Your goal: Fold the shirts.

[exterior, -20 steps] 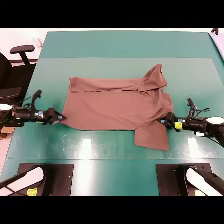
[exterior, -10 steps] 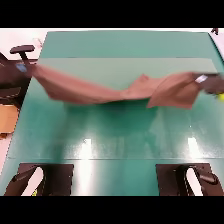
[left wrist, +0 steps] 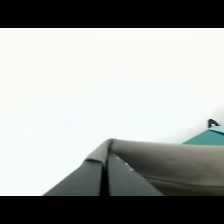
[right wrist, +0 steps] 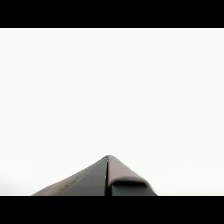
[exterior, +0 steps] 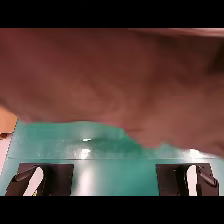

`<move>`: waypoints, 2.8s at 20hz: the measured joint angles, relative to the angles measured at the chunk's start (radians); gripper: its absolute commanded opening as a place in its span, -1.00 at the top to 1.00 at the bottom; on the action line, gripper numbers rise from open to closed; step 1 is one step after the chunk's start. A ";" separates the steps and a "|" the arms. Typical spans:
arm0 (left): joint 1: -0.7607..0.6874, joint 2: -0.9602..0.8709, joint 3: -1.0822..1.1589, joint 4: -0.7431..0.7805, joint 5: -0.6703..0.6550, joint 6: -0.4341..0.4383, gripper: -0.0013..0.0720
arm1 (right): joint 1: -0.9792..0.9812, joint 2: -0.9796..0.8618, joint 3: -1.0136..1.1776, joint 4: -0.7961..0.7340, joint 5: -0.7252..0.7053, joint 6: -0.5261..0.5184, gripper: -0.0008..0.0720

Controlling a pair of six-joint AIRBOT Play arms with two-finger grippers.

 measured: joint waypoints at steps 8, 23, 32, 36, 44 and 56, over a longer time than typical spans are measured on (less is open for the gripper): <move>0.000 -0.101 -0.459 -0.081 0.004 0.048 0.91 | 0.026 -0.295 -0.041 0.225 0.176 -0.043 0.93; -0.264 -0.803 -0.716 -0.173 0.441 0.409 0.91 | 0.603 -1.085 -0.265 -0.079 -0.249 -0.188 0.93; -0.264 -0.867 -0.663 -0.154 0.385 0.457 0.92 | 0.553 -1.199 -0.149 -0.098 -0.131 -0.224 0.93; -0.247 -0.870 -0.698 -0.068 0.330 0.390 0.92 | 0.534 -1.167 -0.230 -0.119 -0.085 -0.240 0.93; -0.249 -0.878 -0.856 0.039 0.326 0.363 0.91 | 0.527 -1.078 -0.504 -0.146 -0.137 -0.283 0.93; -0.203 -0.827 -0.849 0.056 0.319 0.330 -0.79 | 0.492 -1.019 -0.558 -0.146 -0.084 -0.306 -0.64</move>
